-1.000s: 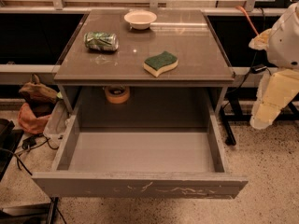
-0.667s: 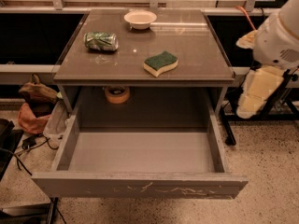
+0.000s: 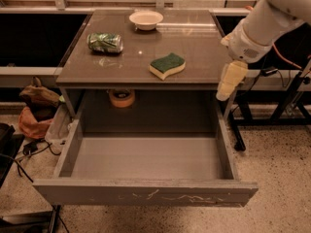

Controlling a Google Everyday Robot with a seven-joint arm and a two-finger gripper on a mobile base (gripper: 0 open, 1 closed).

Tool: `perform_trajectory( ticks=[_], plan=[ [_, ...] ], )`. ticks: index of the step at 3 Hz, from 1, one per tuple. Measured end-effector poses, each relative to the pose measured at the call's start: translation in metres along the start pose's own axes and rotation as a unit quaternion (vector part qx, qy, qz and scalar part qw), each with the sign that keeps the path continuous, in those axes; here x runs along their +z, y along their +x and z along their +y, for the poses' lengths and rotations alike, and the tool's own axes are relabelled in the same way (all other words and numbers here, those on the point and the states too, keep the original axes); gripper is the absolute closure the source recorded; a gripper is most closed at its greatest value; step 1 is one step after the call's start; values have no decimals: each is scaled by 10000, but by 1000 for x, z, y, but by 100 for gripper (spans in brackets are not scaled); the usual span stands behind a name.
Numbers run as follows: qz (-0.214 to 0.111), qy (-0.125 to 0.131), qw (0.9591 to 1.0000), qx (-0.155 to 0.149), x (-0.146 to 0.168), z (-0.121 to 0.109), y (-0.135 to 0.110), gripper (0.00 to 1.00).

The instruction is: Place sponge into top drawer

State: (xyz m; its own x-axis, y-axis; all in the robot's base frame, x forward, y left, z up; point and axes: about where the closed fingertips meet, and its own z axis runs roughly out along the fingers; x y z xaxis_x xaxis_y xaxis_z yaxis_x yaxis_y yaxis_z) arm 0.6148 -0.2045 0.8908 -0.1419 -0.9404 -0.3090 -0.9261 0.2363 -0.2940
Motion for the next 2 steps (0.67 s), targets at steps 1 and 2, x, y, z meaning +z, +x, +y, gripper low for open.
perform_trajectory(
  ticks=[1, 2],
  plan=[
    [-36, -25, 10000, 60, 44, -38, -6, 0],
    [-140, -65, 9999, -35, 79, -69, -27, 0]
  ],
)
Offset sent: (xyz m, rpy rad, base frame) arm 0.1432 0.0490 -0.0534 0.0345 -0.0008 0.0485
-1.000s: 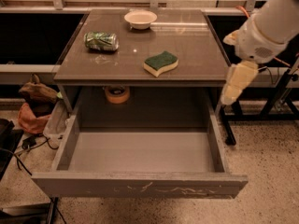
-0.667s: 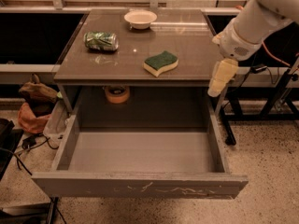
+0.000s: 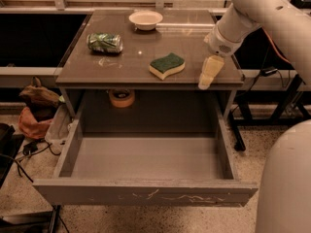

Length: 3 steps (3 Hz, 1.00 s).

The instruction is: Place sponge into top drawer

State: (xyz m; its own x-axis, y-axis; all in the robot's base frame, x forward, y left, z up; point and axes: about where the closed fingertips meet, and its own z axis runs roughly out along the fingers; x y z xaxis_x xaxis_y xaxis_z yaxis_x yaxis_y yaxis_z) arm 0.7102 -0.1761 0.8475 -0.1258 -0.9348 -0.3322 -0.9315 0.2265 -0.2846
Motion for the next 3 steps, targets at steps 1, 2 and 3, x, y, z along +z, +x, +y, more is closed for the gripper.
perform_trajectory(
  ticks=[1, 2, 3],
  plan=[
    [-19, -43, 10000, -27, 5, -1, -2, 0],
    [-143, -197, 9991, -361, 18, -10, -28, 0],
    [-278, -364, 9963, -725, 32, -18, -56, 0]
  ],
)
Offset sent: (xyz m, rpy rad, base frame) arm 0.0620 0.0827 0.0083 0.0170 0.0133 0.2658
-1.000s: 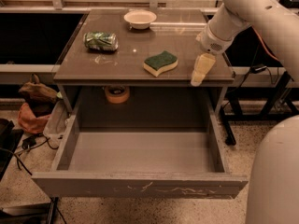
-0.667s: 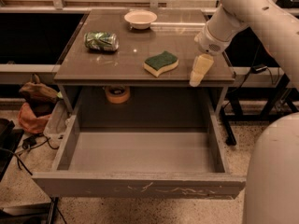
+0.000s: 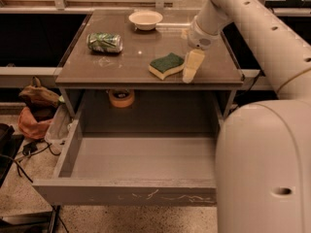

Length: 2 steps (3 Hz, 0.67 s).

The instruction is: Place sponge into top drawer

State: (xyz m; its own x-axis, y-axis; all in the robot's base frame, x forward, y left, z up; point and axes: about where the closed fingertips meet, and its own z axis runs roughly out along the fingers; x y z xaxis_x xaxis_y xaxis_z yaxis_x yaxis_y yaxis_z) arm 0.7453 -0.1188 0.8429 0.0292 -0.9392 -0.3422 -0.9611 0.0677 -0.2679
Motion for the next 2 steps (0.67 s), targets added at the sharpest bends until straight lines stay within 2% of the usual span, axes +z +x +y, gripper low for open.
perform_trajectory(
  ticks=[1, 2],
  plan=[
    [-77, -263, 9987, -433, 20, -11, -32, 0],
    [-76, -539, 9967, -606, 38, -13, -47, 0]
  ],
)
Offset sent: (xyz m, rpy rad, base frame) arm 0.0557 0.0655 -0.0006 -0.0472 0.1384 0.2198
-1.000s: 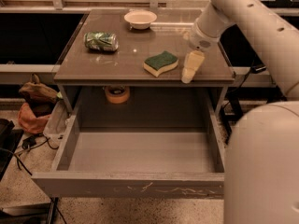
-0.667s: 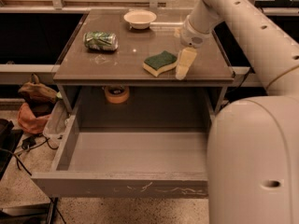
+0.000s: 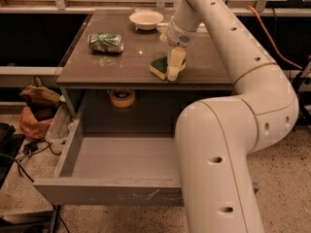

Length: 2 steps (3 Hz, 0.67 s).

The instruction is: Place sponge into top drawer

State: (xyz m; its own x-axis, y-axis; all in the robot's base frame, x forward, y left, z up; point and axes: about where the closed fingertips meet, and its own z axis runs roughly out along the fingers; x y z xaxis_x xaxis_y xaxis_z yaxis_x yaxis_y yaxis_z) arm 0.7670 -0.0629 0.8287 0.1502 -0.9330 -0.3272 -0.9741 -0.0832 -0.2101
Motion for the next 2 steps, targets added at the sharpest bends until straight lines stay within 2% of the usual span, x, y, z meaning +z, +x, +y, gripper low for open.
perform_trajectory(
  ticks=[1, 2],
  plan=[
    [-12, -224, 9997, -31, 14, -1, -9, 18],
    [-52, -90, 9999, -33, 17, -9, -11, 41]
  ],
)
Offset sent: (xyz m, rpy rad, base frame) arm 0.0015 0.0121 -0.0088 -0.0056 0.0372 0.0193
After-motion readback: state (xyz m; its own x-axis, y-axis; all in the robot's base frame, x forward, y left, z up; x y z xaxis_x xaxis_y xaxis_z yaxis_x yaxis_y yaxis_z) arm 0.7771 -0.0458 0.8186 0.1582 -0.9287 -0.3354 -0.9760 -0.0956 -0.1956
